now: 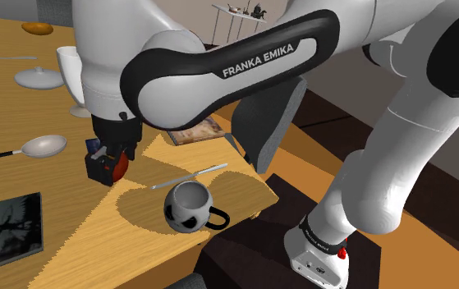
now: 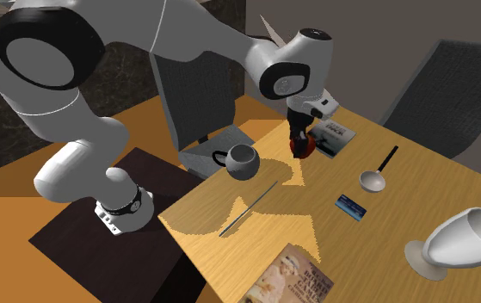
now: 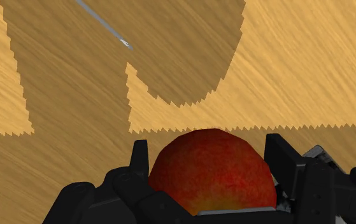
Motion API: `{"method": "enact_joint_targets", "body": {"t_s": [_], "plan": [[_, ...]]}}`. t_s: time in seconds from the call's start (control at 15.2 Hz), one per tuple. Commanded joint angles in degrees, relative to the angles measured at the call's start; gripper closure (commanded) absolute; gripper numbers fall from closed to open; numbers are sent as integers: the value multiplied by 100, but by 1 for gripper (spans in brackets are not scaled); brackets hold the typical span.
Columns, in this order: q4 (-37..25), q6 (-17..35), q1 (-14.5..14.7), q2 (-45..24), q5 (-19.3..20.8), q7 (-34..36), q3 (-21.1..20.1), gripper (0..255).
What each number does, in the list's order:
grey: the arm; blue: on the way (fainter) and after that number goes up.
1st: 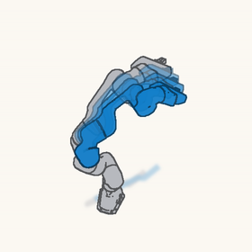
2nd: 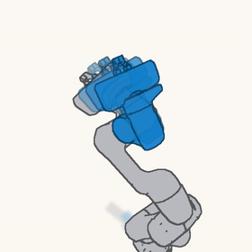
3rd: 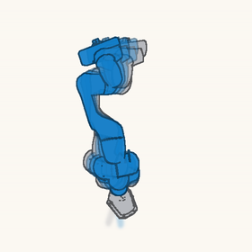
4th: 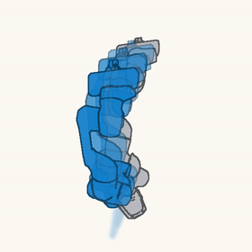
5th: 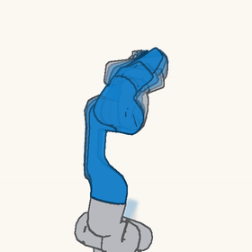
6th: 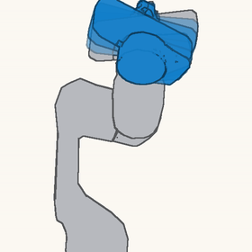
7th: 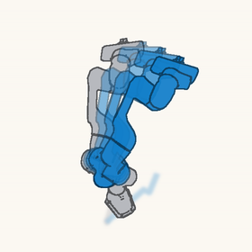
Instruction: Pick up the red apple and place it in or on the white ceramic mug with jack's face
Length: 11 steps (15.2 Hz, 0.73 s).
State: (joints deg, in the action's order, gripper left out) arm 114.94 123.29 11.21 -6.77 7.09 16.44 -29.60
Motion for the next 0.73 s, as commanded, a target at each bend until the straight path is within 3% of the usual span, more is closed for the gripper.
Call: {"method": "enact_joint_targets", "body": {"t_s": [0.0,0.66], "plan": [[-113,-152,-3,45,-38,-29,-7,255],[-622,-871,-28,296,-217,-174,-21,255]]}}
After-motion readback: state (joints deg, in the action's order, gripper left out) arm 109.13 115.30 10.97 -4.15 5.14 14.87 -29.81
